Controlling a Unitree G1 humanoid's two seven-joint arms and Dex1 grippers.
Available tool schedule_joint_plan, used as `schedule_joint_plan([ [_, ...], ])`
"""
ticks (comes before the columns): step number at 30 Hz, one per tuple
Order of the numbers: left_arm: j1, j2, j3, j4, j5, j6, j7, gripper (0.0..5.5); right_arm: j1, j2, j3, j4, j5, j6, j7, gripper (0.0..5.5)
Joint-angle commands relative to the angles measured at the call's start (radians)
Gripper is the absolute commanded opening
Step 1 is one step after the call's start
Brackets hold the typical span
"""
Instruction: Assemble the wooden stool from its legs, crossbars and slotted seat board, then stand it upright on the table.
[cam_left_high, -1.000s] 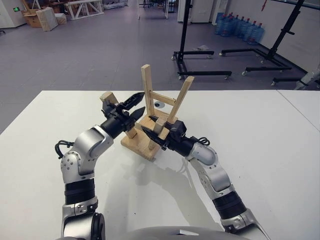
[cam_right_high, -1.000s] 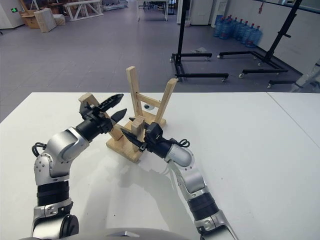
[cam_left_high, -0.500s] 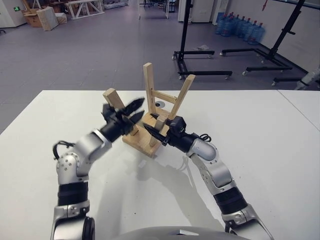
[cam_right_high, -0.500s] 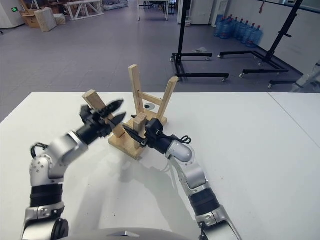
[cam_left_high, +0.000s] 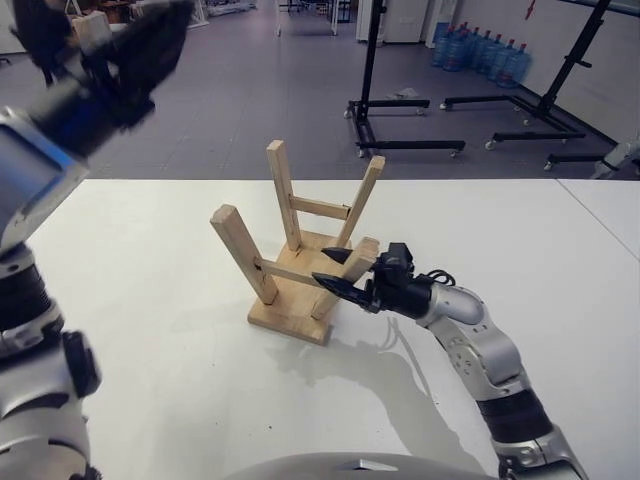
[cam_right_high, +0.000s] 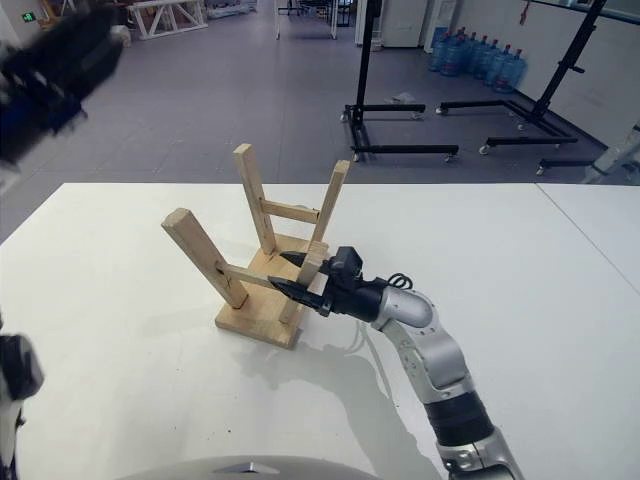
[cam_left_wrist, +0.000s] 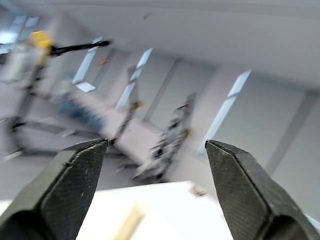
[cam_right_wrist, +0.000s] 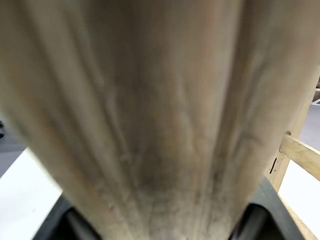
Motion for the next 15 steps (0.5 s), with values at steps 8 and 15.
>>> schedule_joint_plan([
  [8, 0.406, -0.147, 0.017, -0.114, 0.285, -0.076, -0.166, 3.61, 0.032, -0.006, 0.029, 0.030, -0.027, 0.046, -0.013, 2.05],
  [15, 0.333, -0.309, -0.127, -0.136, 0.380, -0.110, -0.110, 3.61, 0.002, 0.011, 0.102, 0.045, -0.084, 0.045, -0.026, 2.05],
])
